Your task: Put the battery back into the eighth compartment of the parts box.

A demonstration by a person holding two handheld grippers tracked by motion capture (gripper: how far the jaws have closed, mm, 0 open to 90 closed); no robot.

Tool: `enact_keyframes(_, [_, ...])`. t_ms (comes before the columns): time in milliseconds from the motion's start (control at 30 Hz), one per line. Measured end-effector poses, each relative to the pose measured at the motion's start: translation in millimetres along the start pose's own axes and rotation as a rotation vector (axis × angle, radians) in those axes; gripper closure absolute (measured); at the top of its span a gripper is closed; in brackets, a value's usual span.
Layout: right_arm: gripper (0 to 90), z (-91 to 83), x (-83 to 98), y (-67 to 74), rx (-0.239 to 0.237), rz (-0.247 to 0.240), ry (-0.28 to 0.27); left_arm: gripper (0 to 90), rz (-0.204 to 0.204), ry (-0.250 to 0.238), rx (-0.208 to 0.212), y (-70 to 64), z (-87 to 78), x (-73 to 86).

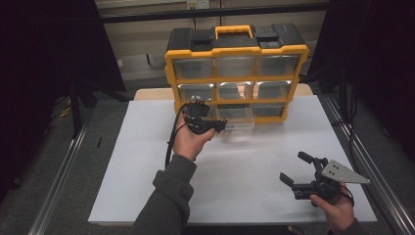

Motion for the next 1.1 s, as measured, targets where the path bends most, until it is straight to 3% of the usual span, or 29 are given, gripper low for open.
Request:
enact_keyframes(400, [1.8, 0.0, 0.4, -0.2, -0.005, 0.011, 0.003, 77.4, -0.01, -0.002, -0.011, 0.4, 8.8, -17.6])
enact_keyframes(1100, [1.9, -0.5, 0.3, -0.1, -0.008, 0.024, 0.001, 77.4, -0.017, 0.011, -0.04, 7.3, 28.2, -27.6])
Point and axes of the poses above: each handheld gripper's, and its own axes: z roughly forward along the jaws, x roughly out of its underside, y roughly to its left, the point moved 5 cm from there along z, roughly forward along the jaws, and after that the axes turned 5 degrees about x, right-handed, at the moved point
